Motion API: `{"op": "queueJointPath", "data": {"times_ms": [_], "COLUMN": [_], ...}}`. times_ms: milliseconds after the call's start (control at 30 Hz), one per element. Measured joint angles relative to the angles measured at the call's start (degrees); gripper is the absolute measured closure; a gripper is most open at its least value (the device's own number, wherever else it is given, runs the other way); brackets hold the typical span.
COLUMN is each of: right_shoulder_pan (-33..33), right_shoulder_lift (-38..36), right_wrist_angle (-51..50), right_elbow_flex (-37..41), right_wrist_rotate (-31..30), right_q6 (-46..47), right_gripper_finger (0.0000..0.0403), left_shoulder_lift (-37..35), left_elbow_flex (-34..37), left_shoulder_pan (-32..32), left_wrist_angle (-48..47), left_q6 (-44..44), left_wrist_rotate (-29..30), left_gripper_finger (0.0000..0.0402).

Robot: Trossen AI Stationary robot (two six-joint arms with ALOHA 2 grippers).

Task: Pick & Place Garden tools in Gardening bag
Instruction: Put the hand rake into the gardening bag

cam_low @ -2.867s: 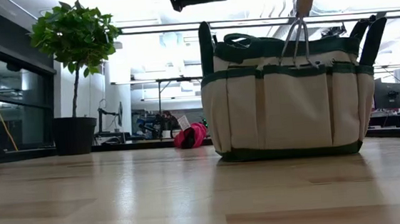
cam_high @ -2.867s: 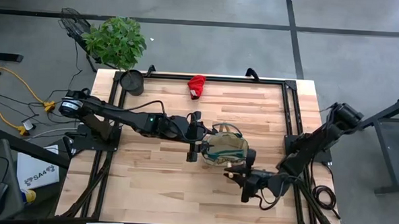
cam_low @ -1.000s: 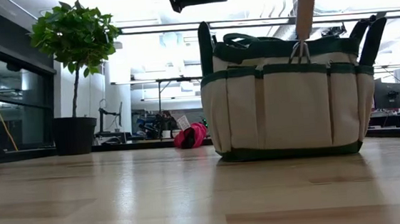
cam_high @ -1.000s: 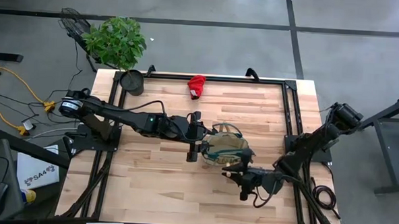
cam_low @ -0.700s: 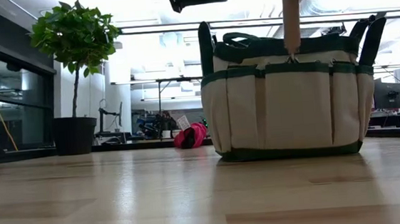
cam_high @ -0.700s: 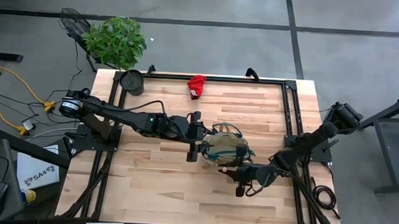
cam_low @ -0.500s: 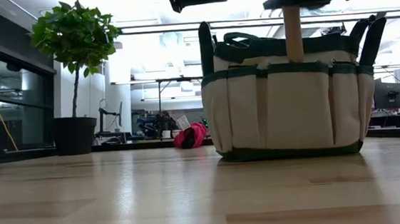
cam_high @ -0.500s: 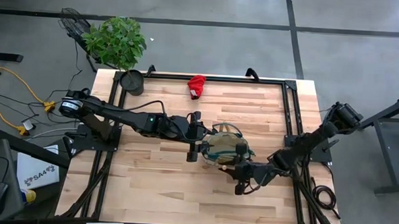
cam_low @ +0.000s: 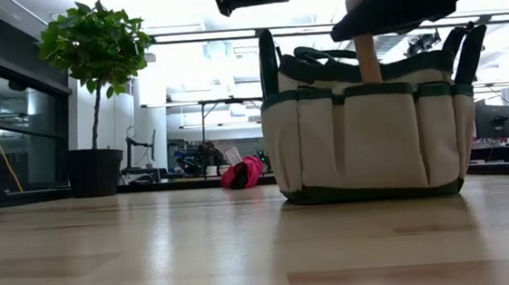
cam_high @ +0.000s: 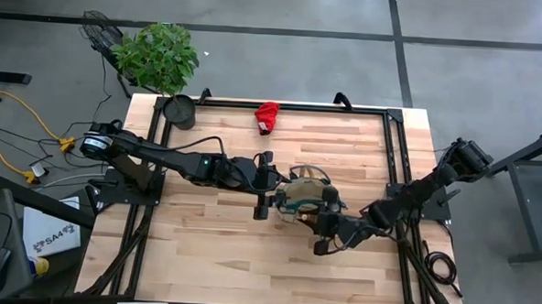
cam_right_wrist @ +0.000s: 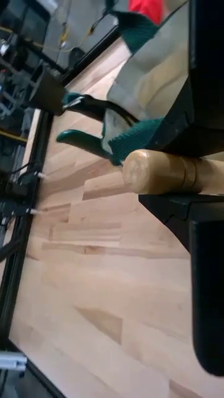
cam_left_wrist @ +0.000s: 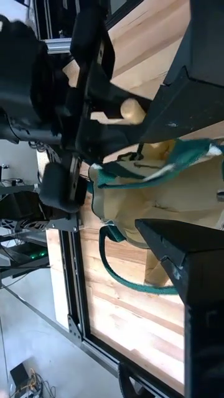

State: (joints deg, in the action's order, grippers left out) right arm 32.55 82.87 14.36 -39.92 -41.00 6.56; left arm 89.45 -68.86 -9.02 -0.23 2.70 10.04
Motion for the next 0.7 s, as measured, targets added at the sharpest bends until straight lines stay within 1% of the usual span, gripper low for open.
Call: {"op": "queueJointPath", "data": {"times_ms": [167, 333, 433, 700], "right_shoulder_pan": [-0.52, -1.51, -1.97, -1.97], "right_shoulder_lift": [0.0, 0.0, 0.0, -0.19], "right_wrist_angle": [-1.83, -2.48, -2.33, -2.56], "right_elbow_flex": [0.0, 0.0, 0.0, 0.0], "right_wrist_rotate": [-0.47, 3.06, 4.0, 3.9], "right_q6": [3.8, 7.79, 9.51, 9.91], "right_gripper_finger": [0.0347, 0.0347, 0.0346, 0.0342], "left_shoulder_lift": [0.0, 0.0, 0.0, 0.0], "left_elbow_flex": [0.0, 0.02, 0.02, 0.08], "left_shoulder_pan": [0.0, 0.0, 0.0, 0.0], "left_wrist_angle": [-0.39, -0.39, -0.39, -0.83], "left_q6": [-0.02, -0.04, -0.04, -0.07], "left_wrist_rotate": [-0.04, -0.02, -0.02, 0.0], "left_gripper_finger": [0.0194, 0.0194, 0.0194, 0.0194]}}
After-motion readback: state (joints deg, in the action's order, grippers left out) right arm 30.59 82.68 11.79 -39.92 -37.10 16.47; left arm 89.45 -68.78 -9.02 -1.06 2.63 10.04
